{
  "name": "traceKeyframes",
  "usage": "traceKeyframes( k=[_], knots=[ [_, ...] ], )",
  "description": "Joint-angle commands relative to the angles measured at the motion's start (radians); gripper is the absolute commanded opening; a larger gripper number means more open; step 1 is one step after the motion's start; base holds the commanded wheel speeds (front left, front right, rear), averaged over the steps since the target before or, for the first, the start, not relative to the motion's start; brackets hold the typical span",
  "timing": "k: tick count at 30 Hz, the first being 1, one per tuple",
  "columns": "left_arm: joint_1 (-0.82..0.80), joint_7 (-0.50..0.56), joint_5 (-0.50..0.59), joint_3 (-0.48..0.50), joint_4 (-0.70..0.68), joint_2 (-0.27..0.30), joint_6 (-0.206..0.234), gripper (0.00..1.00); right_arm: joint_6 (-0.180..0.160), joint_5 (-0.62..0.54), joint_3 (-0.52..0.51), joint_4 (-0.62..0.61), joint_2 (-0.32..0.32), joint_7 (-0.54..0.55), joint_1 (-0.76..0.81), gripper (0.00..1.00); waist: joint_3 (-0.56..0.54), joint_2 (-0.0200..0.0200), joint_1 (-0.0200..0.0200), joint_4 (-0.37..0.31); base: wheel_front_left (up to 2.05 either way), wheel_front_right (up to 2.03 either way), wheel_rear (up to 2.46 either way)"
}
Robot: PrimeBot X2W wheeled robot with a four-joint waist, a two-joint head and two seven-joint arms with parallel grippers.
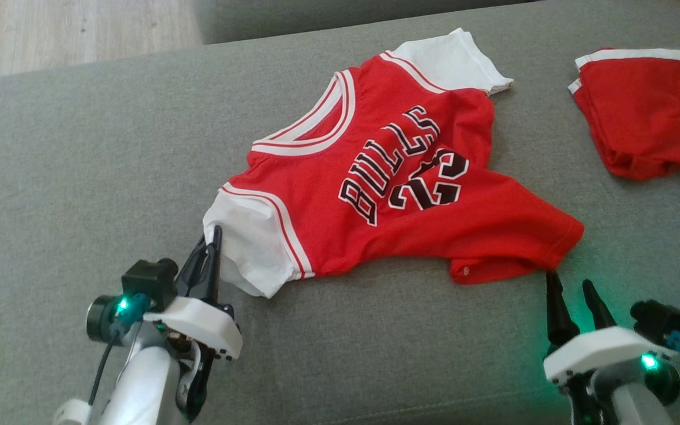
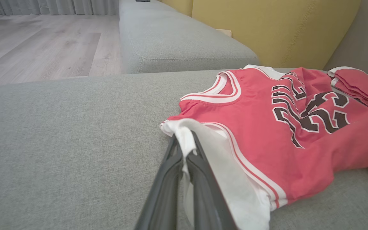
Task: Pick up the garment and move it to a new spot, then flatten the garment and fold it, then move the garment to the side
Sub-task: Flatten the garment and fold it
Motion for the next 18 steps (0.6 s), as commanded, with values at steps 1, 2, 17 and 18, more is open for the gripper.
traceKeyframes(
  k=[1,2,17,18],
  knots=[
    [-0.026,-0.012,0.006,0.029,-0.038,0.006,-0.005,0.0,-0.001,0.022,0.027,-0.001,-0.006,-0.01,-0.062,1.0,0.002,-0.0001,0.0,0.002,0.0,0.0,0.0],
    [-0.026,-0.012,0.007,0.027,-0.039,0.005,-0.006,0.0,-0.001,0.03,0.034,0.018,-0.006,-0.016,-0.074,1.0,0.004,-0.0001,0.0,0.004,0.0,0.0,0.0],
    [-0.029,-0.012,0.017,0.028,-0.032,0.004,-0.013,0.0,-0.001,0.076,0.126,0.197,-0.006,-0.116,-0.19,0.0,0.015,-0.0001,0.0,0.02,0.0,0.0,0.0],
    [-0.028,-0.012,0.017,0.029,-0.03,0.004,-0.013,0.0,-0.001,0.067,0.125,0.198,-0.006,-0.12,-0.19,0.0,0.013,-0.0001,0.0,0.019,0.0,0.0,0.0]
  ],
)
